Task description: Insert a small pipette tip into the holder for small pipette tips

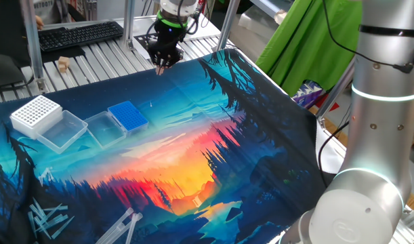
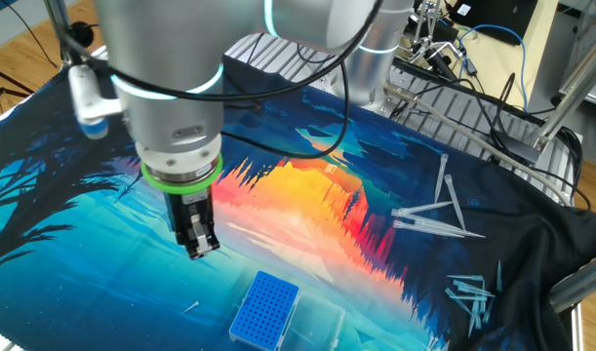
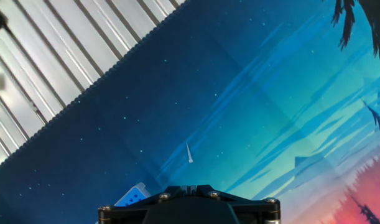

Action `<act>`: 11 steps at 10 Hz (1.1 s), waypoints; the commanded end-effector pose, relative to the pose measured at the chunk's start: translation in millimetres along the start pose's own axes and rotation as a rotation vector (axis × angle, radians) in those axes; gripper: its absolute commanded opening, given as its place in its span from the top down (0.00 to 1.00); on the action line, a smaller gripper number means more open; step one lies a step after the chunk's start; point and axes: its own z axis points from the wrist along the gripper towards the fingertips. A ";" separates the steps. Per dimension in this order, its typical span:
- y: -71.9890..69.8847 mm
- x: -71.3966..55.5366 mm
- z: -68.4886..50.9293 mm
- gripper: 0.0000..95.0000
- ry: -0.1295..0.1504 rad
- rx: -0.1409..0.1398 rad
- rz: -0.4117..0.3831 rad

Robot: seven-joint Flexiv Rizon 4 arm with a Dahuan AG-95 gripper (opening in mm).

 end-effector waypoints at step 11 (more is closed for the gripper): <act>-0.3 1.0 0.6 1.00 -0.011 -0.012 -0.131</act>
